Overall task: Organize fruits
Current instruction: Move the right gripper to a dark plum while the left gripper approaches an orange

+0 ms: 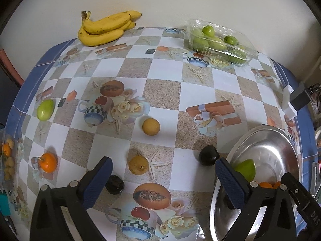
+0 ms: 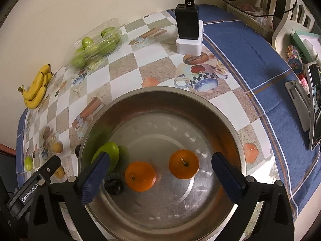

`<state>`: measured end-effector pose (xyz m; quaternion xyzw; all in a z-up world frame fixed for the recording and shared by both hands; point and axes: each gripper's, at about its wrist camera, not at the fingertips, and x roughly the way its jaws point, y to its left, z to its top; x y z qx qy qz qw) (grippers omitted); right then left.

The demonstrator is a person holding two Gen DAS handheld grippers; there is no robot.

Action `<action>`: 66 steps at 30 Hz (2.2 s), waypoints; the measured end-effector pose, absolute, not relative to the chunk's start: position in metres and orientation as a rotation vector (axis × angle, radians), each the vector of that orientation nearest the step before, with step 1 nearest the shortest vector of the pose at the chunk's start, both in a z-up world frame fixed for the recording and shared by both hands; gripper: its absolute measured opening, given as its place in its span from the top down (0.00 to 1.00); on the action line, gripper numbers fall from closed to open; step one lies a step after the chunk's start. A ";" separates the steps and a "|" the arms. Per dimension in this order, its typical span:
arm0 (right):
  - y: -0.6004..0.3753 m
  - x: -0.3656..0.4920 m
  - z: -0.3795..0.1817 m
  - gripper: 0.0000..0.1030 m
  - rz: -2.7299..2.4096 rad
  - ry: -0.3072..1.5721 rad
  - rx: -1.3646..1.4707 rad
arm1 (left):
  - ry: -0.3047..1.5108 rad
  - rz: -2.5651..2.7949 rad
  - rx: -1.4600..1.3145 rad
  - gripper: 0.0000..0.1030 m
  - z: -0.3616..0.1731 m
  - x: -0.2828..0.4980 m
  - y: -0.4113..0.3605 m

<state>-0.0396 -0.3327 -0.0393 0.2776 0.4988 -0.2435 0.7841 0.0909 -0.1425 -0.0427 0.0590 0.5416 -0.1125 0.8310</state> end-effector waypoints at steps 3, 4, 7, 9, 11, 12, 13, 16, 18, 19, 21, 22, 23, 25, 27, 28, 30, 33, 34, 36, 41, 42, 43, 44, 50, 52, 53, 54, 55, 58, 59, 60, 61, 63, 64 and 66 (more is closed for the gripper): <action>-0.333 -0.039 -0.038 0.02 -0.526 1.075 0.595 | 1.138 -0.240 0.125 0.00 -0.039 0.091 -0.140; -0.332 -0.039 -0.039 0.02 -0.525 1.078 0.593 | 1.134 -0.240 0.125 0.00 -0.038 0.092 -0.139; -0.332 -0.039 -0.040 0.02 -0.526 1.084 0.594 | 1.128 -0.244 0.127 0.00 -0.035 0.092 -0.135; -0.332 -0.039 -0.041 0.02 -0.527 1.086 0.595 | 1.125 -0.247 0.127 0.00 -0.034 0.093 -0.132; -0.332 -0.038 -0.040 0.02 -0.525 1.083 0.598 | 1.125 -0.250 0.124 0.00 -0.032 0.095 -0.128; -0.331 -0.038 -0.039 0.02 -0.521 1.080 0.600 | 1.123 -0.251 0.122 0.00 -0.031 0.095 -0.126; -0.331 -0.037 -0.039 0.02 -0.518 1.078 0.599 | 1.121 -0.251 0.117 0.00 -0.030 0.096 -0.123; -0.327 -0.034 -0.038 0.02 -0.515 1.081 0.587 | 1.118 -0.257 0.104 0.00 -0.027 0.100 -0.114; -0.324 -0.032 -0.038 0.02 -0.506 1.084 0.584 | 1.114 -0.250 0.101 0.00 -0.025 0.102 -0.106; -0.323 -0.031 -0.038 0.02 -0.504 1.084 0.583 | 1.110 -0.241 0.104 0.00 -0.024 0.105 -0.101; -0.320 -0.028 -0.037 0.02 -0.498 1.087 0.571 | 1.106 -0.229 0.104 0.00 -0.022 0.108 -0.091; -0.319 -0.027 -0.037 0.02 -0.498 1.087 0.566 | 1.104 -0.225 0.103 0.00 -0.021 0.110 -0.086; -0.317 -0.026 -0.036 0.02 -0.495 1.086 0.560 | 1.102 -0.217 0.102 0.00 -0.020 0.112 -0.081; -0.313 -0.023 -0.035 0.02 -0.485 1.080 0.559 | 1.097 -0.200 0.102 0.00 -0.019 0.115 -0.070; -0.308 -0.020 -0.032 0.02 -0.469 1.072 0.559 | 1.097 -0.180 0.092 0.00 -0.018 0.119 -0.056; -0.305 -0.019 -0.031 0.02 -0.459 1.066 0.557 | 1.099 -0.174 0.083 0.00 -0.017 0.121 -0.050; -0.298 -0.014 -0.028 0.02 -0.438 1.061 0.547 | 1.102 -0.161 0.058 0.00 -0.017 0.125 -0.036; -0.286 -0.006 -0.023 0.02 -0.404 1.050 0.542 | 1.100 -0.126 0.032 0.00 -0.014 0.130 -0.014; -0.282 -0.003 -0.022 0.02 -0.394 1.048 0.543 | 1.093 -0.108 0.034 0.00 -0.012 0.132 -0.006; -0.273 0.003 -0.021 0.02 -0.367 1.044 0.540 | 1.077 -0.079 0.046 0.00 -0.009 0.133 0.007; -0.238 0.021 -0.017 0.02 -0.294 1.042 0.505 | 1.062 -0.050 0.015 0.00 -0.003 0.137 0.038; -0.232 0.024 -0.016 0.02 -0.278 1.042 0.500 | 1.060 -0.045 0.005 0.00 -0.003 0.138 0.043; -0.223 0.028 -0.016 0.02 -0.258 1.043 0.494 | 1.058 -0.041 -0.006 0.00 -0.003 0.138 0.049; -0.218 0.030 -0.016 0.02 -0.245 1.044 0.490 | 1.058 -0.037 -0.017 0.00 -0.003 0.139 0.055; -0.171 0.045 -0.020 0.02 -0.167 1.080 0.415 | 1.065 -0.014 -0.026 0.00 -0.005 0.139 0.074; -0.160 0.048 -0.024 0.02 -0.143 1.092 0.412 | 1.068 -0.009 -0.025 0.00 -0.006 0.139 0.076; -0.154 0.050 -0.027 0.02 -0.131 1.101 0.406 | 1.073 -0.008 -0.030 0.00 -0.008 0.140 0.077; -0.147 0.052 -0.029 0.02 -0.123 1.111 0.398 | 1.077 -0.010 -0.034 0.00 -0.009 0.140 0.078; -0.142 0.054 -0.032 0.02 -0.114 1.119 0.393 | 1.084 -0.014 -0.038 0.00 -0.011 0.141 0.078; -0.128 0.059 -0.042 0.02 -0.091 1.147 0.391 | 1.105 -0.017 -0.023 0.00 -0.020 0.143 0.075; -0.124 0.060 -0.047 0.02 -0.088 1.158 0.392 | 1.111 -0.018 -0.020 0.00 -0.022 0.143 0.074; -0.122 0.061 -0.050 0.02 -0.090 1.167 0.392 | 1.130 -0.020 -0.017 0.00 -0.029 0.145 0.073; -0.120 0.062 -0.054 0.02 -0.091 1.177 0.392 | 1.145 -0.021 -0.016 0.00 -0.033 0.146 0.073; -0.117 0.064 -0.063 0.02 -0.090 1.200 0.396 | 1.176 -0.026 -0.019 0.00 -0.044 0.147 0.072; -0.115 0.065 -0.066 0.02 -0.090 1.208 0.397 | 1.188 -0.026 -0.020 0.00 -0.048 0.148 0.072; -0.111 0.066 -0.074 0.02 -0.089 1.227 0.394 | 1.203 -0.022 -0.015 0.00 -0.054 0.149 0.070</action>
